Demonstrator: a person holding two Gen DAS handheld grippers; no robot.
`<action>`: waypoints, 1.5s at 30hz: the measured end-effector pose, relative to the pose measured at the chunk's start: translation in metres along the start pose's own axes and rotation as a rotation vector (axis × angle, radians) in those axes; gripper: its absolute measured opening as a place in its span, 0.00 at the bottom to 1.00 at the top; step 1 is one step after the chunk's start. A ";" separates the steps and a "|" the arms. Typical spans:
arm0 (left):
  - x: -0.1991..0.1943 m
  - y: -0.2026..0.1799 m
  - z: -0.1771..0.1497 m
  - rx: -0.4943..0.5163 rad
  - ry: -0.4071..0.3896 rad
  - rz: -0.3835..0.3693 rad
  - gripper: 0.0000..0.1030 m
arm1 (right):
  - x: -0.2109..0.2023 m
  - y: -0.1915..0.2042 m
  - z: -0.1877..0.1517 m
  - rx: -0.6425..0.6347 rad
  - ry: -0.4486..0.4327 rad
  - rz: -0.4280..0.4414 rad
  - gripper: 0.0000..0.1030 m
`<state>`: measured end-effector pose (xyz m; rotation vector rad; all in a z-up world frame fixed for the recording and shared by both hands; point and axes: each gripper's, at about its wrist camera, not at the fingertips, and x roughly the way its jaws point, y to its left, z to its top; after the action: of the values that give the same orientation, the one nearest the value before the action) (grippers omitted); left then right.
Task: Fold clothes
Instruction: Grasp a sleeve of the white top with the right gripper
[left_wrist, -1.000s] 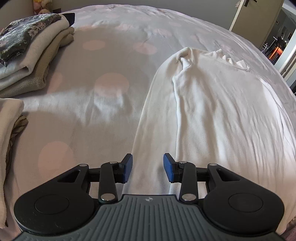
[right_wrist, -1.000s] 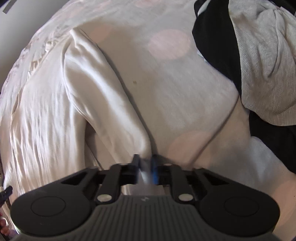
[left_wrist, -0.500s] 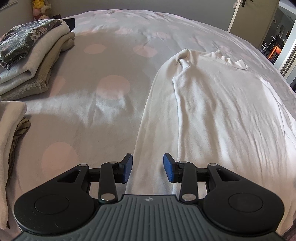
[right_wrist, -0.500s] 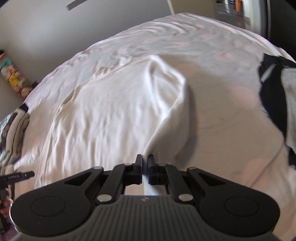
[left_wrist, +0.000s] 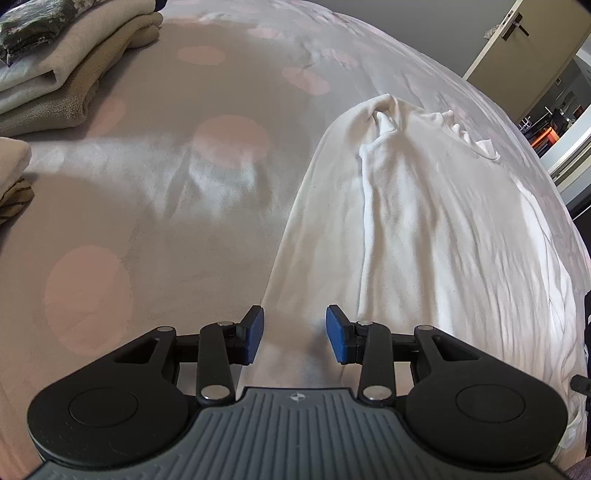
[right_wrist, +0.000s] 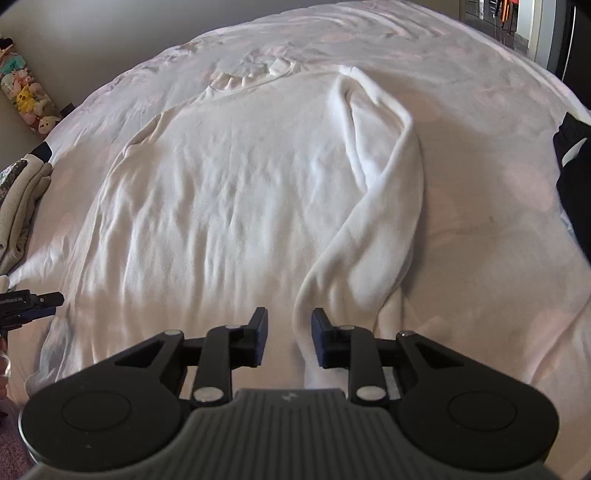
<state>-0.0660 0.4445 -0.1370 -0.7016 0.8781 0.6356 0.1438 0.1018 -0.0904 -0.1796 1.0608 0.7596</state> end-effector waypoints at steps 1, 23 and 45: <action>0.000 -0.001 0.000 0.002 0.001 -0.004 0.33 | -0.012 -0.004 0.004 -0.001 -0.013 -0.005 0.33; 0.006 -0.003 0.000 0.017 0.030 -0.020 0.33 | 0.014 -0.076 0.002 0.374 0.142 -0.166 0.13; 0.008 -0.001 0.002 0.007 0.026 -0.022 0.33 | -0.162 -0.173 0.093 0.368 -0.348 -0.468 0.05</action>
<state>-0.0605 0.4467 -0.1423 -0.7140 0.8955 0.6046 0.2787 -0.0581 0.0546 0.0228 0.7662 0.1559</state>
